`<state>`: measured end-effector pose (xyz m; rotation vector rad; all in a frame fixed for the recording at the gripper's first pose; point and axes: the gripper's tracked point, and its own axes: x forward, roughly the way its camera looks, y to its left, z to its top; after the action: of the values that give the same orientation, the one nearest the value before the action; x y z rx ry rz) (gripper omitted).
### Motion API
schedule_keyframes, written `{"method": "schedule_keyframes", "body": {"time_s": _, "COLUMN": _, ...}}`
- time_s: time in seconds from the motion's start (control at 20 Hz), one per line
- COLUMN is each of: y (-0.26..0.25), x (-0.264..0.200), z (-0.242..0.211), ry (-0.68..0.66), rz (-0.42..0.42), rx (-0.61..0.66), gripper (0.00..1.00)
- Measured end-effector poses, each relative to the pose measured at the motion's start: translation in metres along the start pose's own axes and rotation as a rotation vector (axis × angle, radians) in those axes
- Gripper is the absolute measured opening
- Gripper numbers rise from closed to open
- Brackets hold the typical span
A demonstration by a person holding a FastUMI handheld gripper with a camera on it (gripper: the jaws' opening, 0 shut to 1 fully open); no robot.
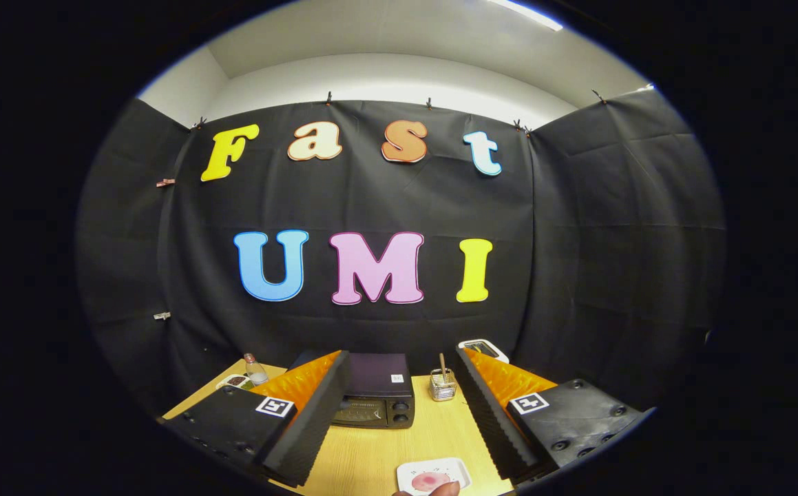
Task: Open the toaster oven, put the food inside, and close the toaster oven door.
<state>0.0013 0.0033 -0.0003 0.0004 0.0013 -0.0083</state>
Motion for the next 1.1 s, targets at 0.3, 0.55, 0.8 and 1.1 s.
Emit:
{"method": "schedule_keyframes", "body": {"time_s": 0.3, "y": 0.032, "x": 0.017, "z": -0.014, "ry": 0.025, "rz": 0.024, "rx": 0.015, "gripper": 0.97}}
{"method": "schedule_keyframes", "body": {"time_s": 0.55, "y": 0.071, "x": 0.052, "z": -0.050, "ry": 0.088, "rz": 0.057, "rx": 0.029, "gripper": 0.98}}
{"method": "schedule_keyframes", "body": {"time_s": 0.8, "y": 0.115, "x": 0.099, "z": -0.107, "ry": 0.216, "rz": 0.073, "rx": 0.111, "gripper": 0.98}}
{"method": "schedule_keyframes", "body": {"time_s": 1.1, "y": 0.144, "x": 0.156, "z": -0.201, "ry": 0.408, "rz": 0.074, "rx": 0.119, "gripper": 0.98}}
